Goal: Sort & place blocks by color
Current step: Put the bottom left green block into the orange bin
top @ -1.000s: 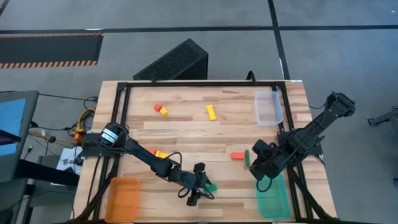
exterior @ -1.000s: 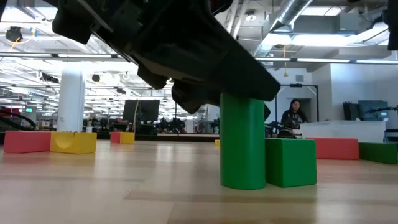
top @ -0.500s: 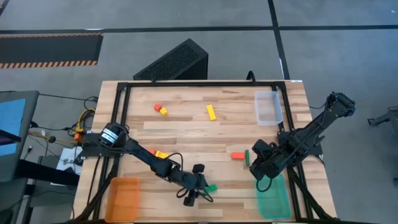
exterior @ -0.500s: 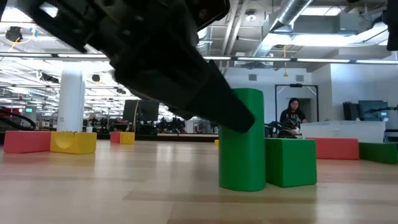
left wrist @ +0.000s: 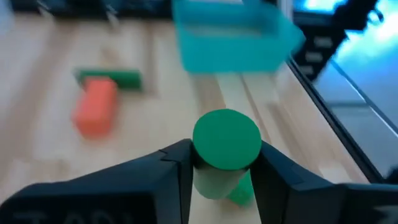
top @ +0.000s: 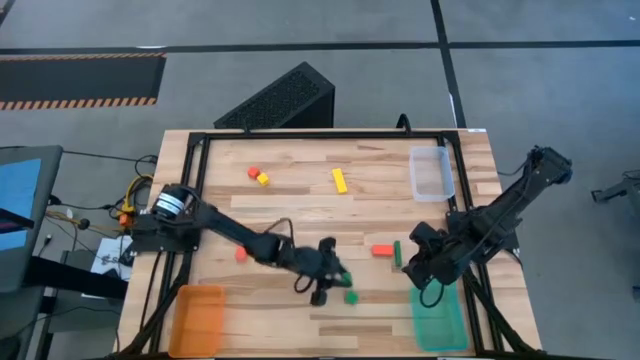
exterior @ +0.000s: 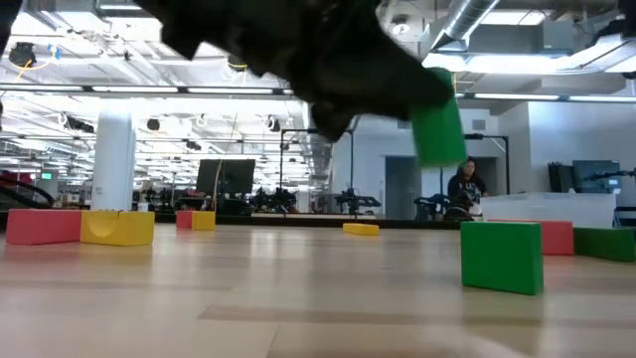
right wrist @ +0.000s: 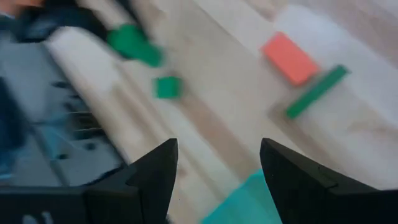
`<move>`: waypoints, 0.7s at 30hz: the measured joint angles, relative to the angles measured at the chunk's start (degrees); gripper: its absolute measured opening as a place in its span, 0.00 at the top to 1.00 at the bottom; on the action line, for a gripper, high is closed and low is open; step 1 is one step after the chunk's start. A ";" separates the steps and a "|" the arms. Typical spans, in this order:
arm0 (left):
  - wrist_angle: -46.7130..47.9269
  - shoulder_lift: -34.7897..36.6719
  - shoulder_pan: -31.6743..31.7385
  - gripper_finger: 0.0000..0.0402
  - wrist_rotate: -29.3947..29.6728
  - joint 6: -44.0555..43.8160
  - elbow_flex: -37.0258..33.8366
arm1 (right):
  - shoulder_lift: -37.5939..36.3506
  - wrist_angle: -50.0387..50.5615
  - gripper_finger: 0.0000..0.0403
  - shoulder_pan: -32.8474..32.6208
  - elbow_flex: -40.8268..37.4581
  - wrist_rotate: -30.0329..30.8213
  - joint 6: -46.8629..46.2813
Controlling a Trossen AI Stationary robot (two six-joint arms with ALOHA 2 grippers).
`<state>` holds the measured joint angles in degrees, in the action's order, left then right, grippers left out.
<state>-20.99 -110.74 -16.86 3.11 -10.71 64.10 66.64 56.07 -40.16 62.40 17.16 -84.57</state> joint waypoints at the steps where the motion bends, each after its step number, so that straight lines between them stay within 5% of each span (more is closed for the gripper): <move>1: -0.43 0.55 1.33 0.76 -0.20 0.57 0.03 | -0.43 0.02 0.37 -0.32 1.43 1.87 0.47; 10: -0.30 -2.98 16.33 0.76 -3.28 6.34 12.63 | -3.87 3.75 0.37 2.60 10.82 20.28 9.93; 21: 0.72 -17.79 29.49 0.75 -20.83 9.92 34.83 | -7.63 5.26 0.37 17.76 12.72 20.63 12.88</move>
<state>-20.28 -128.53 12.63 -17.72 -0.79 98.92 59.01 61.34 -22.40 75.12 37.79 -71.68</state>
